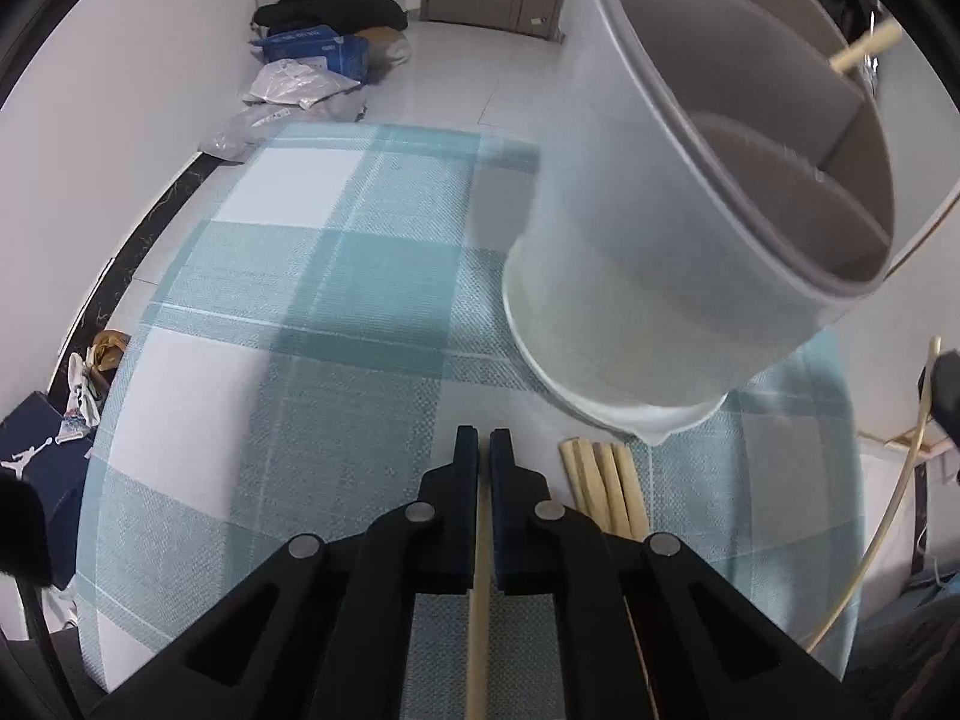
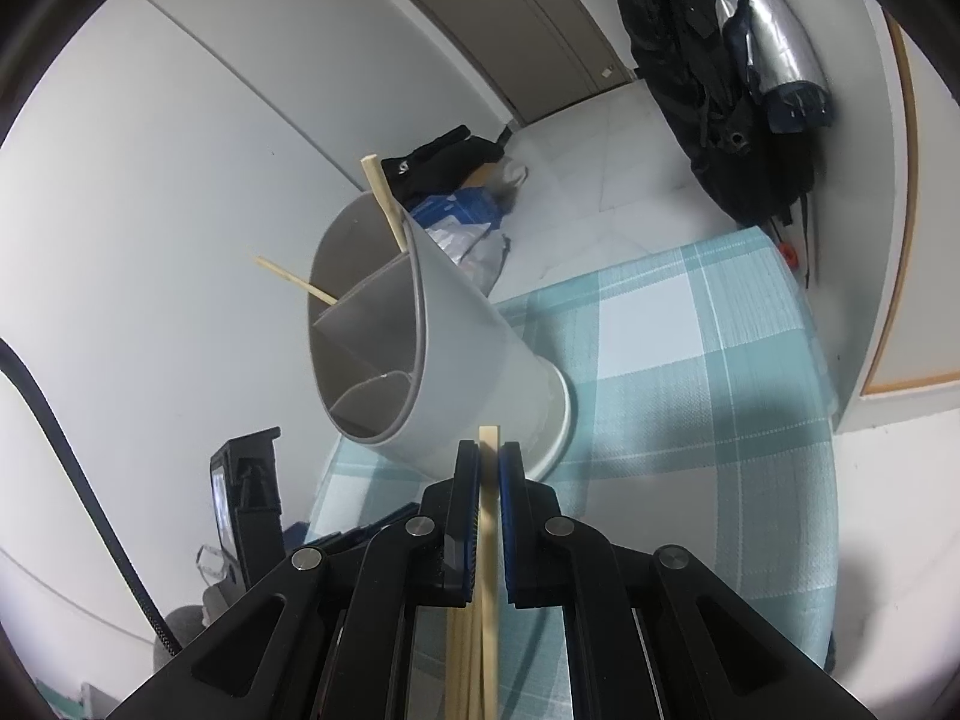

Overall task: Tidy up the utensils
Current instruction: 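Lift both held chopsticks and carry them above the white utensil holder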

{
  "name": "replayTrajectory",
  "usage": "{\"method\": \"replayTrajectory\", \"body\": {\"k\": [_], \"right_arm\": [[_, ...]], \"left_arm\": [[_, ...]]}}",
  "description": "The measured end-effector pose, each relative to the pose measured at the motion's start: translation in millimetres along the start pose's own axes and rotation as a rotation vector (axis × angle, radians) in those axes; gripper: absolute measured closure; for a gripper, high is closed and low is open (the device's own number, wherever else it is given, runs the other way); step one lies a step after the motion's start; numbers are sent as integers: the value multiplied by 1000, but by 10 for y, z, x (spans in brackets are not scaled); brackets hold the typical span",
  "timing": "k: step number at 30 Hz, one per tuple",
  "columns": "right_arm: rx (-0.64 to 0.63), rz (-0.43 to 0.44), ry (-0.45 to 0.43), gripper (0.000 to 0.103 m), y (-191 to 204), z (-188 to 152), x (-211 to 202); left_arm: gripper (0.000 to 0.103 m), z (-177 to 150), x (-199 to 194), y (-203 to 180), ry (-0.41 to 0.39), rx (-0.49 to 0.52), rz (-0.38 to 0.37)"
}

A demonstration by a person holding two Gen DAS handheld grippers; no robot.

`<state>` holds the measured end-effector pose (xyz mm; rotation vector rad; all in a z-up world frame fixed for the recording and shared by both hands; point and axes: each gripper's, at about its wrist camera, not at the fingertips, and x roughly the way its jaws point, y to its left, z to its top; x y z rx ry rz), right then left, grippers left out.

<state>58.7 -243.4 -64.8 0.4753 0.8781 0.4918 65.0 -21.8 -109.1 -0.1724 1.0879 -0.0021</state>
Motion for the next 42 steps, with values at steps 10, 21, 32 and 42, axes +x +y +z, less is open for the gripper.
{"method": "replayTrajectory", "body": {"k": [10,21,32,42], "right_arm": [[-92,-36,-54,97,192,-45,-124],[-265,-92,-147,97,550,-174,-308],[-293,-129,-190,98,680,-236,-380],[-335,-136,-239,98,810,-233,-552]], "left_arm": [[102,95,-608,56,-248,-46,-111],[102,146,-1101,39,-438,29,-162],[102,42,-1434,-101,-452,103,-159],[103,18,-1638,-195,-453,156,-182]]}}
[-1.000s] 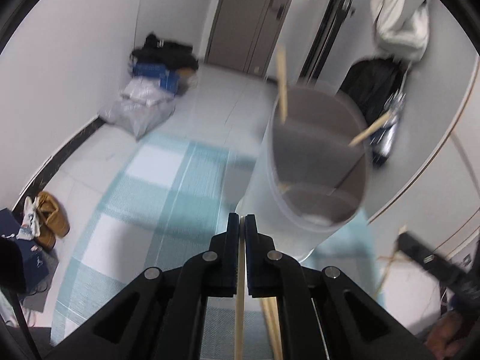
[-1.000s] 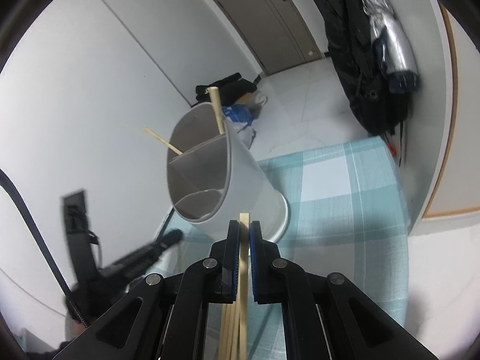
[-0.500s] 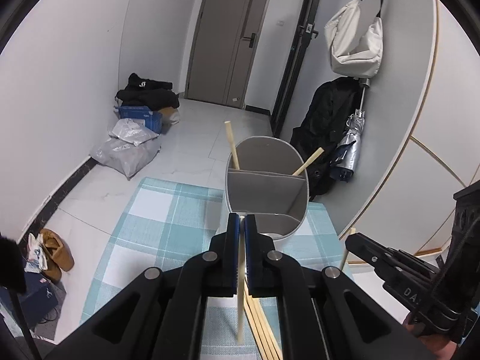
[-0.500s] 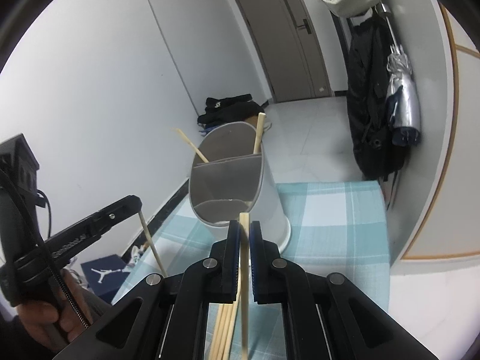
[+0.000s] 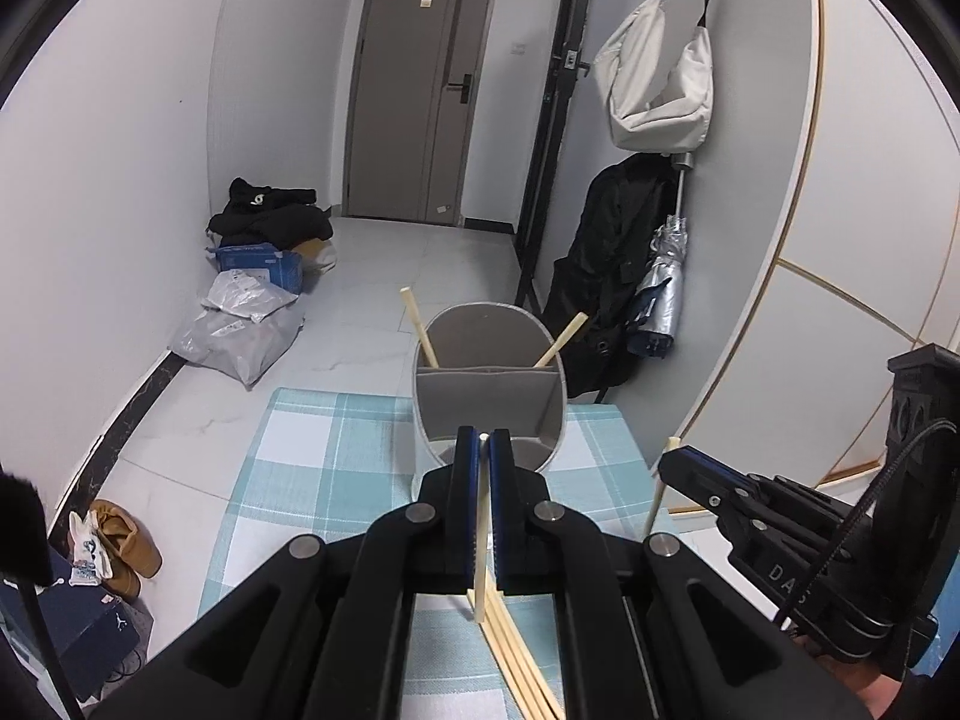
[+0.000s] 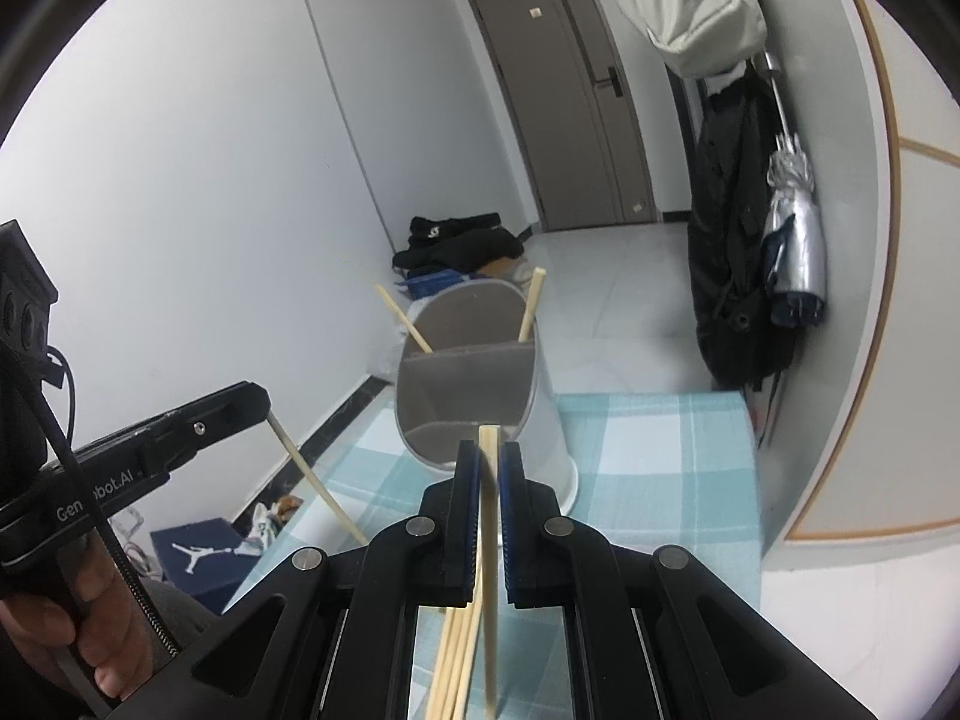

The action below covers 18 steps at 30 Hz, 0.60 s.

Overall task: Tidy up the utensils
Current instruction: 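Lift both held chopsticks and carry them above the white utensil holder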

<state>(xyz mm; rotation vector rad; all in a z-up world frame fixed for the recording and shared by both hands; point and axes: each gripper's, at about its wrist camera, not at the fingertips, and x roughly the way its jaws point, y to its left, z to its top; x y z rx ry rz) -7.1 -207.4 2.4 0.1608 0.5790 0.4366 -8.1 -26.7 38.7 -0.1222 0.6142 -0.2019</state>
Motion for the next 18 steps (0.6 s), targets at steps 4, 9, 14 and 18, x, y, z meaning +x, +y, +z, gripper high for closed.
{"method": "replayTrajectory", "body": {"k": [4,9,14,18], "right_arm": [[6,7,-18,98,0,79,-59],[2,18,-58,98,30,253,-164],[-1,30,-89,98,56,475,-240],[-8,40,-118,98,82,718,-265]], "left_arm": [[103,83,-76,-47,-6,12,-18],[103,258,-172,-102,-18,42,-60],[103,486,-240,-157,-31,62,-91],[103,690,-278,-190,-51,76,-109]]}}
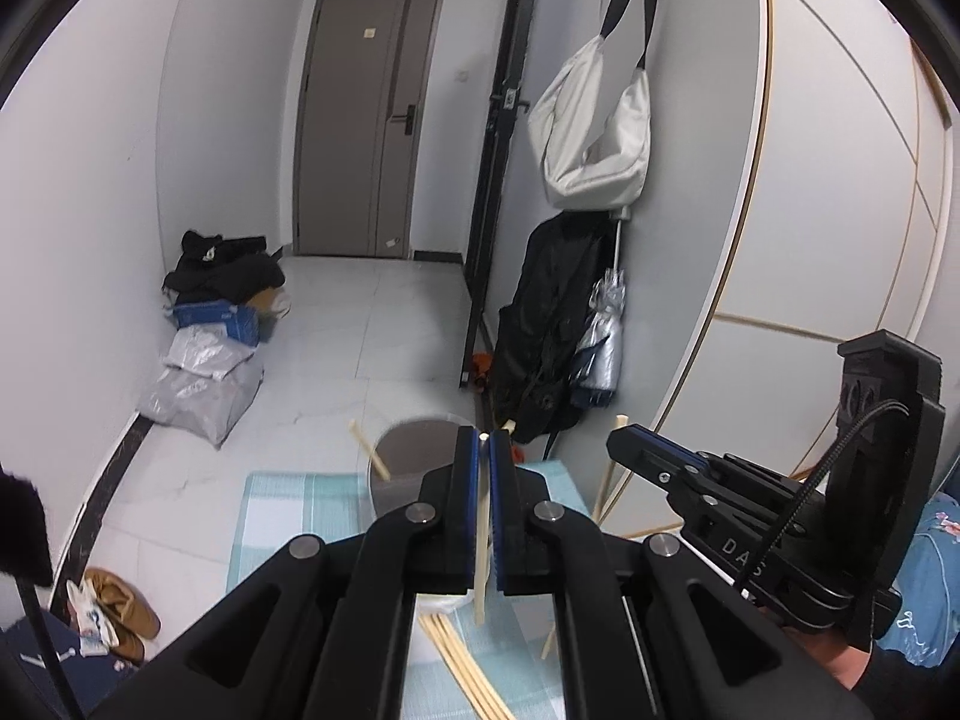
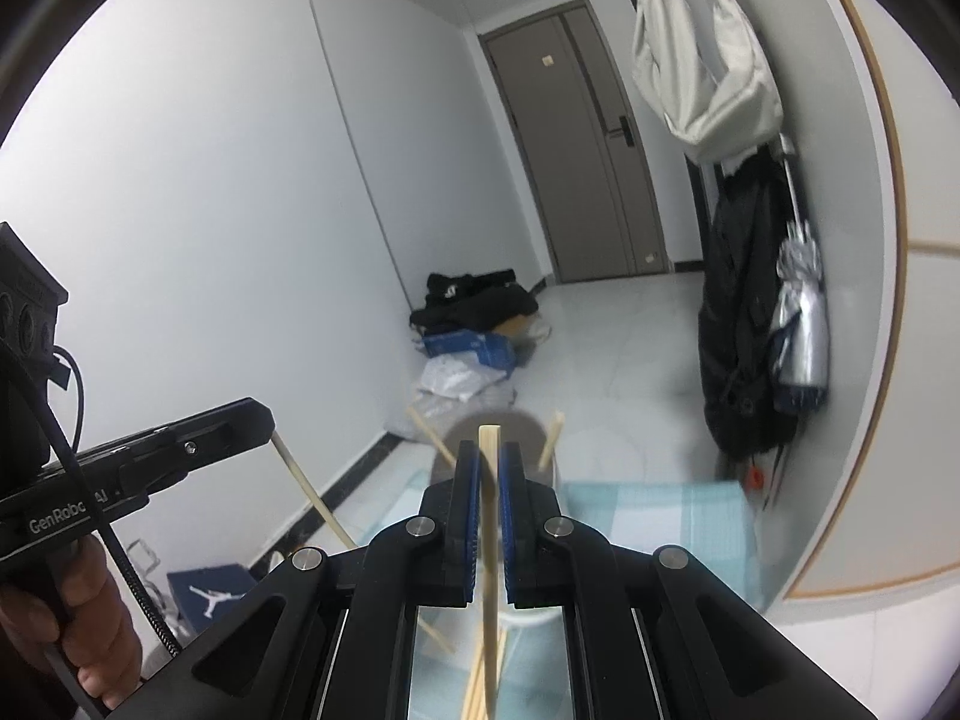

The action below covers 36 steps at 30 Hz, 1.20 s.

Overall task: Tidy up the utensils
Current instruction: 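Lift both held chopsticks and carry them above the white utensil holder, then lower both chopsticks into the holder and open both grippers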

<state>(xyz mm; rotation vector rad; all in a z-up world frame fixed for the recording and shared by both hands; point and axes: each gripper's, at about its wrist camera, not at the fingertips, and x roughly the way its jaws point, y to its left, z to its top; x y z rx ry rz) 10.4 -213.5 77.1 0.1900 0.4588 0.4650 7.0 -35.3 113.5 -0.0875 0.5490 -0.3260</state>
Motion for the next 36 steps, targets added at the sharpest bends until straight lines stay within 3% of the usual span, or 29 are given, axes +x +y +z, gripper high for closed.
{"method": "replayTrajectory", "body": {"k": [10,20,28,36], "right_arm": [[-35,27,-54,98,56,653,143],[-88,59,-147,97,-13,1128,465],[-163,101,-168,97,-21,1172,858],[-189,139,-130,97,-72,960,1145]], "left_arm": [[103,469,92,68,-44,-11,-30],[103,770,344,300,-69,-39,-2],[103,677,696,499,-15,-47,16],[103,565,940,672,30,-58,-7]]}}
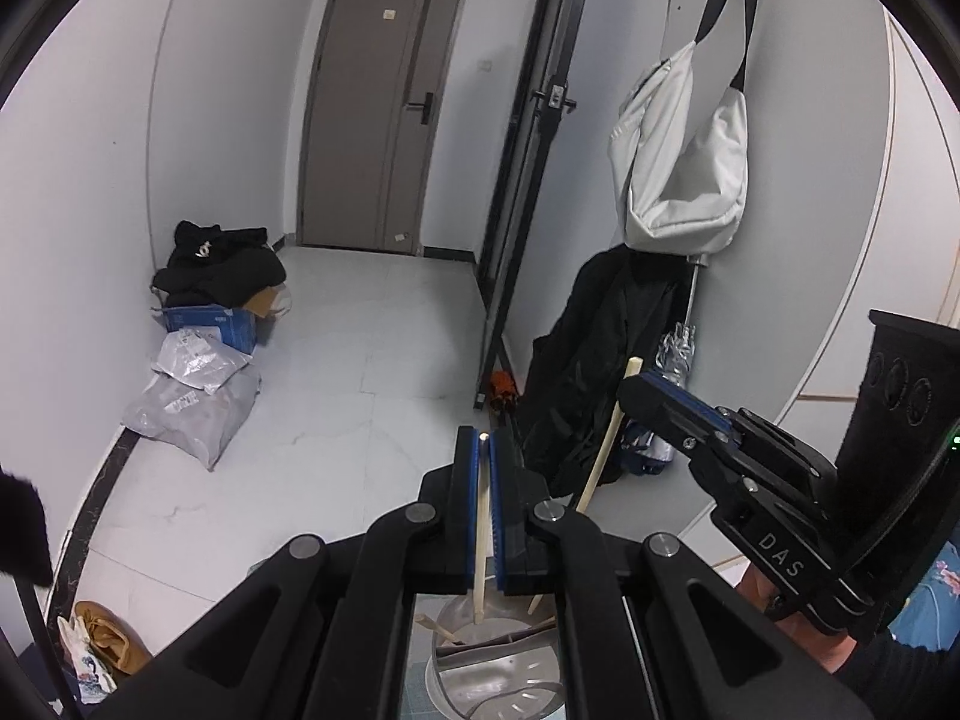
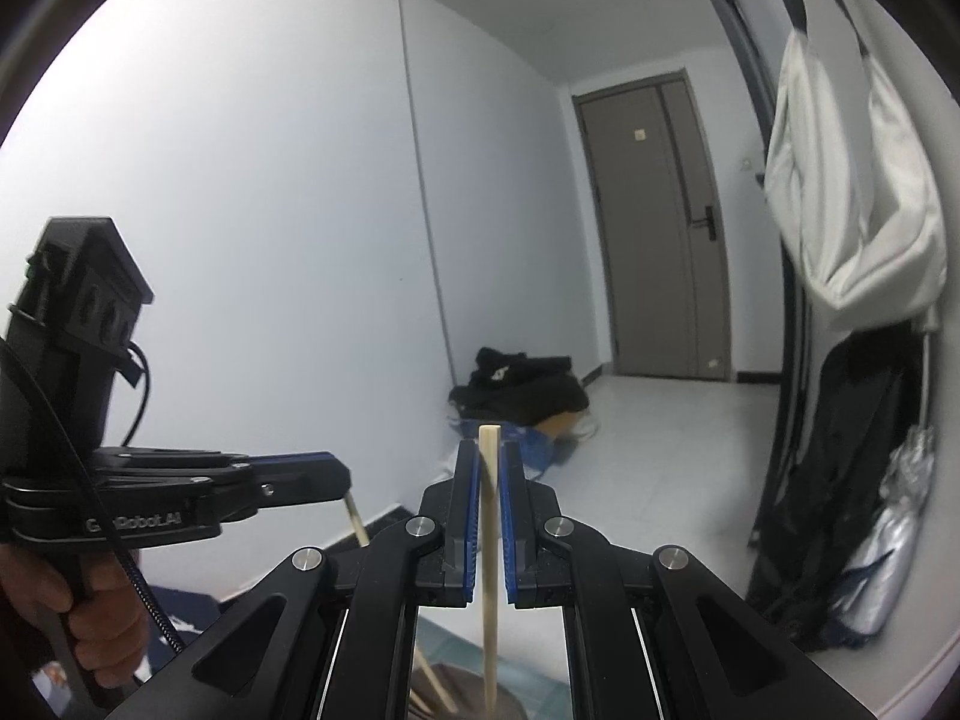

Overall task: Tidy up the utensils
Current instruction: 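Lower both chopsticks into the holder and open both grippers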

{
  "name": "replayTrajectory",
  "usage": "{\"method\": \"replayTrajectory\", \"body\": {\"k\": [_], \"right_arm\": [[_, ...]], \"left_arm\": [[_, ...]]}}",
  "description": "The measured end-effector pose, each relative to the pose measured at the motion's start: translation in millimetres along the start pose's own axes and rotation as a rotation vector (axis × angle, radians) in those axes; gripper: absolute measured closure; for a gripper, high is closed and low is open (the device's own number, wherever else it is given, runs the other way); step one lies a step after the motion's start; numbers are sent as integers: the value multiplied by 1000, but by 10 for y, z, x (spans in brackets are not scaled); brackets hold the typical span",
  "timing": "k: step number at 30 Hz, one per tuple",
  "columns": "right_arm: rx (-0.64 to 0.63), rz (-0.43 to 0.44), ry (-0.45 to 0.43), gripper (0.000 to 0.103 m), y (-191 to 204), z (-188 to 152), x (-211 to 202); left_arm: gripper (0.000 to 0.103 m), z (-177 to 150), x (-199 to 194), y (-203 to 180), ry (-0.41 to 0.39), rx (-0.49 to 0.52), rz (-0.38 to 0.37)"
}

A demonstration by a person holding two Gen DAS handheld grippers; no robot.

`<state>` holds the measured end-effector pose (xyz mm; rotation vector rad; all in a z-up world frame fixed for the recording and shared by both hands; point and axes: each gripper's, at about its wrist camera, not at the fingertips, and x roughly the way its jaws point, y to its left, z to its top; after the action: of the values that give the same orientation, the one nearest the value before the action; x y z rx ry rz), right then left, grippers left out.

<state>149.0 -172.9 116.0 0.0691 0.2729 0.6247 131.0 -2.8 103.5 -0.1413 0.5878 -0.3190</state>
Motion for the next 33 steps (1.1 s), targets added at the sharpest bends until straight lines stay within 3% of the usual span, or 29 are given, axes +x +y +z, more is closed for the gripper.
{"method": "replayTrajectory", "body": {"k": [15,18,22,29,31,33], "right_arm": [[-94,32,119,97,91,-448,130],[-63,29,139,97,61,-529,123],[-11,29,170,95,14,-624,124],[85,20,244,95,-69,-783,72],[100,6,243,95,-101,-785,6],[111,-4,231,94,-130,-755,-85]], "left_arm": [[103,-147,189,33,65,50,-57],[102,-199,229,-10,85,81,-29],[102,-260,307,13,152,60,-56],[102,-339,286,-14,186,40,1],[100,-348,224,-25,175,33,17],[91,-358,179,-24,164,19,33]]}}
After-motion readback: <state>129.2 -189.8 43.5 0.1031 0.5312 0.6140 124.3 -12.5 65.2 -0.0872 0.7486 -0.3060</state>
